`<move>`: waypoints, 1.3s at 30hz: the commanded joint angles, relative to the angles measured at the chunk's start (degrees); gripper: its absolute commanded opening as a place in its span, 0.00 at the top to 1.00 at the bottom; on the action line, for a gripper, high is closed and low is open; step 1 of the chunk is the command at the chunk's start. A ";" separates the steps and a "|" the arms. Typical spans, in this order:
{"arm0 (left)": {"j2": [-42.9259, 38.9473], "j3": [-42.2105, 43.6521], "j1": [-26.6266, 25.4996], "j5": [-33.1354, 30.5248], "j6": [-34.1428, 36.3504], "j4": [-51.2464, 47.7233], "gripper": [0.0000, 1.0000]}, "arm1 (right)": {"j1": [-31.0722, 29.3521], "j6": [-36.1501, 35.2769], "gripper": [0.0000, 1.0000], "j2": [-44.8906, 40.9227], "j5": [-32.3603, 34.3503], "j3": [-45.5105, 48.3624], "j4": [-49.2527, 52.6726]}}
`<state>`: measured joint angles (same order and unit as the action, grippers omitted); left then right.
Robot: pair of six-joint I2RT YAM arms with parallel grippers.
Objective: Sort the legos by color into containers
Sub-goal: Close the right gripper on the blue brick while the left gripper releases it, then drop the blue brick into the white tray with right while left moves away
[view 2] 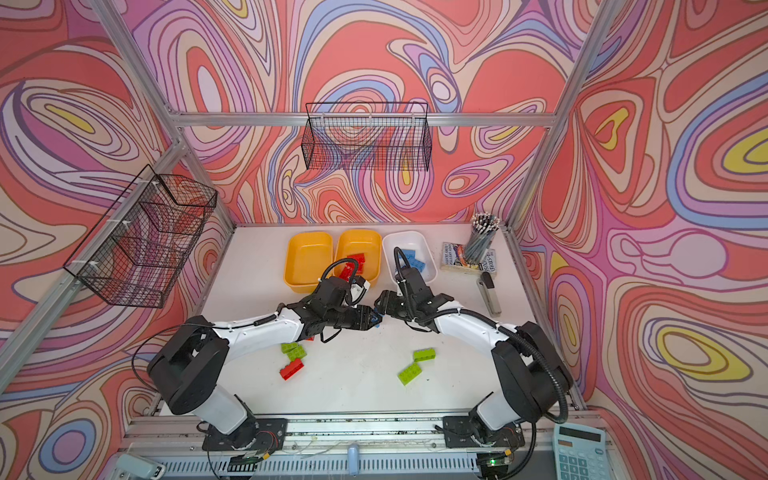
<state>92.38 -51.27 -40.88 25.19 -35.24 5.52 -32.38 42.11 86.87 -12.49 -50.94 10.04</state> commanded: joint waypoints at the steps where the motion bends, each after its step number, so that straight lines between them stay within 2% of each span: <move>1: -1.41 -1.90 -0.41 -3.36 2.84 -2.03 0.62 | 0.05 2.21 0.35 0.37 -3.07 1.51 -2.91; 4: -1.46 -2.42 -0.88 -4.23 3.21 -1.40 0.62 | -0.20 3.02 0.41 0.74 -4.31 2.08 -4.58; 9: -1.67 -3.18 -1.73 -5.36 3.51 -0.27 0.62 | -0.29 3.50 0.61 1.89 -5.74 2.07 -5.89; 15: -2.76 -4.18 -2.09 -5.42 4.01 -1.05 0.62 | -0.29 4.12 0.74 2.43 -4.65 2.42 -6.80; 17: -3.45 -4.50 -2.18 -5.75 4.30 -2.04 0.56 | -0.23 3.93 0.77 2.70 -3.73 2.34 -6.40; 19: -4.41 -4.82 -2.18 -6.50 4.74 -3.44 0.45 | -0.23 3.42 0.78 3.01 -2.94 2.01 -5.84; 24: -7.22 -5.29 -2.14 -8.81 6.21 -6.99 0.28 | -0.23 1.94 0.80 4.08 -1.41 0.78 -4.14; 27: -8.93 -5.51 -2.11 -10.37 6.60 -9.06 0.24 | -0.23 0.63 0.79 3.99 -0.68 -0.47 -2.89; 32: -12.22 -5.29 -1.94 -17.63 6.34 -15.02 0.23 | 0.63 -4.17 0.79 2.94 3.37 -6.68 3.66; 36: -14.04 -5.59 -0.14 -24.58 4.20 -23.53 0.20 | 4.76 -7.55 0.77 3.40 5.11 -11.57 6.43; 39: -15.44 -3.82 3.44 -25.40 1.46 -27.20 0.20 | 8.94 -9.33 0.77 5.43 5.51 -14.88 6.79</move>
<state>78.37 -55.66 -40.03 4.58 -31.14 -13.93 -26.63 36.03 90.63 -9.54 -63.59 14.41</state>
